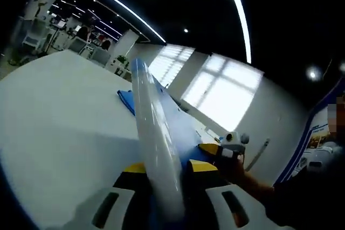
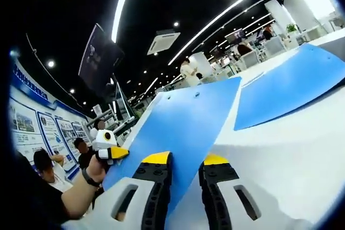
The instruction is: Organize the scattered folders on the table and sort them into different groups
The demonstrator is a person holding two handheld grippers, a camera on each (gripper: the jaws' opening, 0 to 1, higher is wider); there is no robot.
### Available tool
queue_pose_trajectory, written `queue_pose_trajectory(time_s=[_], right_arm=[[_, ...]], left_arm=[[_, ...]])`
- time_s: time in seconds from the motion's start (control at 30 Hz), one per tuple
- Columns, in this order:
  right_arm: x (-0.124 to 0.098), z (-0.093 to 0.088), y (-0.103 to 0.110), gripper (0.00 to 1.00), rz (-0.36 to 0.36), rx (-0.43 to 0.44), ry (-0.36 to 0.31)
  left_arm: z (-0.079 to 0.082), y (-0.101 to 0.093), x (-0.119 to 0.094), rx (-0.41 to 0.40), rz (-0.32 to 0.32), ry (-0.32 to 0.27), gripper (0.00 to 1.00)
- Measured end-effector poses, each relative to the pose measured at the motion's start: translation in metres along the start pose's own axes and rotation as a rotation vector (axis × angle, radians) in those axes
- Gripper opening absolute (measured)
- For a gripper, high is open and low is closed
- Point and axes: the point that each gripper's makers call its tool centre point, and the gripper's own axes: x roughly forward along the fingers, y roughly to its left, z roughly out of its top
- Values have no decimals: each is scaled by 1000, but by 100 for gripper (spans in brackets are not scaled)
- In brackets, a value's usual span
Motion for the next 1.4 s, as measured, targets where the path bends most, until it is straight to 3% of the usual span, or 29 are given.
queue_pose_trajectory(time_s=[0.67,1.4], right_arm=[[14,-17,-4,22,-19,-3,71],[52,-20,-25,32,-85,-135,136]], left_arm=[[1,29,-6,42,91,-42,31],[8,62,-6,57,265,-82,33]])
